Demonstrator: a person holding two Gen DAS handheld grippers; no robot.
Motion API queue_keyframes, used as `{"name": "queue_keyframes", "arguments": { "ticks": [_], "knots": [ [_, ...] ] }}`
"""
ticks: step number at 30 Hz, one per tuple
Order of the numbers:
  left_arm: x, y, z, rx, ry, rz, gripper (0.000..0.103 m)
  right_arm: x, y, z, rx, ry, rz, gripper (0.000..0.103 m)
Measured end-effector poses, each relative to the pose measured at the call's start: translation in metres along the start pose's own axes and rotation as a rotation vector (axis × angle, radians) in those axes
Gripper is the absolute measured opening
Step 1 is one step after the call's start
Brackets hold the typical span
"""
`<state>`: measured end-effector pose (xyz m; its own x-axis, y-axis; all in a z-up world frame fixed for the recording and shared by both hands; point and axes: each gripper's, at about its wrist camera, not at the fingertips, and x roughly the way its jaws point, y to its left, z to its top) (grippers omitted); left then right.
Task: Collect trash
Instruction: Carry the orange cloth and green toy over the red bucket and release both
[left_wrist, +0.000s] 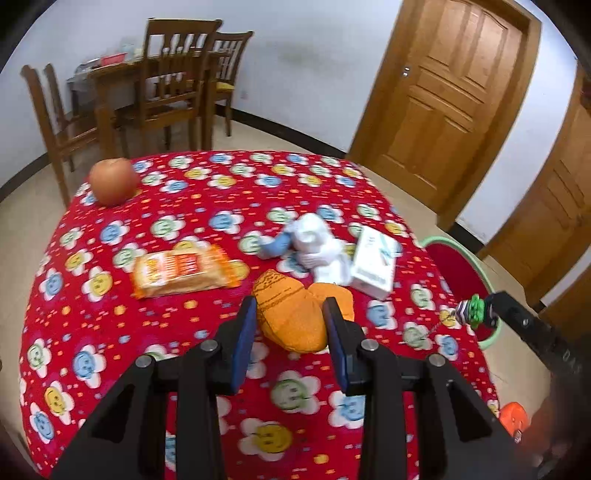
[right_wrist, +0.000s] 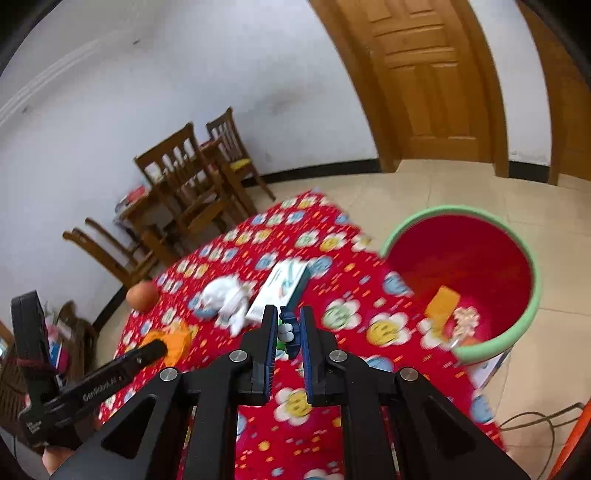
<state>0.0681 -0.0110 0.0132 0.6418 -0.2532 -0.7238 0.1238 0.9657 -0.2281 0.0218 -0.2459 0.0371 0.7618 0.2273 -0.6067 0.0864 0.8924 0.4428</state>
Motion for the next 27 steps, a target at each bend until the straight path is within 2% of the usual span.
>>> {"name": "queue_keyframes", "arguments": {
  "ticks": [9,19,27],
  "knots": [
    [0.014,-0.05,0.009,0.076,0.03,-0.077,0.037,-0.01,-0.053,0.023,0.063,-0.079,-0.134,0.012],
    [0.028,-0.084,0.011,0.13,0.06,-0.116,0.037,0.019,-0.105,0.017,0.138,-0.015,-0.244,0.015],
    [0.036,-0.097,0.01,0.15,0.074,-0.125,0.037,0.024,-0.121,0.012,0.176,0.006,-0.245,0.017]
  ]
}}
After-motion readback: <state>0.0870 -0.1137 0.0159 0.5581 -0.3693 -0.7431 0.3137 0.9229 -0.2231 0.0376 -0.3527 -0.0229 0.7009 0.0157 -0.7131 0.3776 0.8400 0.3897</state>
